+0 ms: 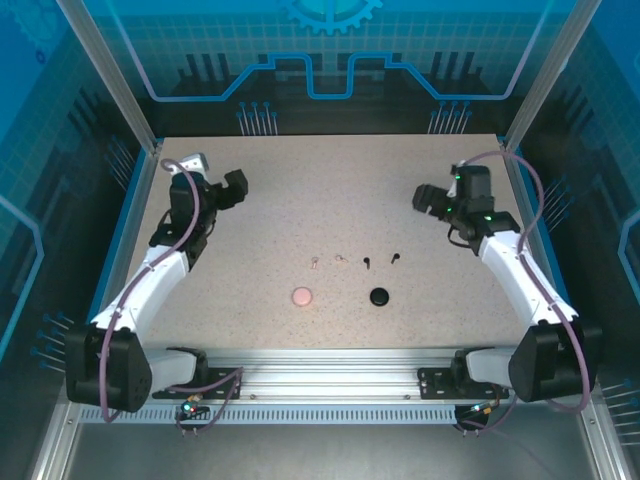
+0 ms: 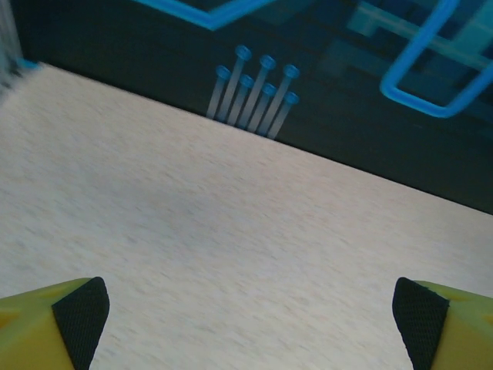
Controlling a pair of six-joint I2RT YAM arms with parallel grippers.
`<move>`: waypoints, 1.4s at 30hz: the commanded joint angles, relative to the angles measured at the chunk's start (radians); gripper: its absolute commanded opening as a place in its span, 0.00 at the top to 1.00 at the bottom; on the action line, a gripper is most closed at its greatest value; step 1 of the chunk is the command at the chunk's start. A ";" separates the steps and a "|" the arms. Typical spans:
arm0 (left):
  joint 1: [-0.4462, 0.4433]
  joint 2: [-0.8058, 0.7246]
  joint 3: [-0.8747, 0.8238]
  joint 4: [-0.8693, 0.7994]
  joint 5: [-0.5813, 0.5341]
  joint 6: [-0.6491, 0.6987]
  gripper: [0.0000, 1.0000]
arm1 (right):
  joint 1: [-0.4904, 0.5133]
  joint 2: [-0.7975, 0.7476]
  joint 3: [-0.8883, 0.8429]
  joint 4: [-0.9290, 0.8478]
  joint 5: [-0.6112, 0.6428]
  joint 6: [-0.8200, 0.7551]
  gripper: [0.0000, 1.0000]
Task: Insert the wireless bluetooth earbuds into the charging case
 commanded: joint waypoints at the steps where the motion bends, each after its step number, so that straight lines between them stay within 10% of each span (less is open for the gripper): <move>1: -0.115 -0.021 0.001 -0.206 0.066 -0.192 0.01 | 0.115 0.042 0.041 -0.354 -0.013 0.086 0.12; 14: -0.432 0.004 -0.104 -0.103 0.027 -0.472 0.01 | 0.451 0.145 -0.098 -0.397 -0.005 0.397 0.13; 42: -0.442 0.015 -0.114 -0.073 0.028 -0.466 0.01 | 0.539 0.418 -0.067 -0.306 0.059 0.433 0.28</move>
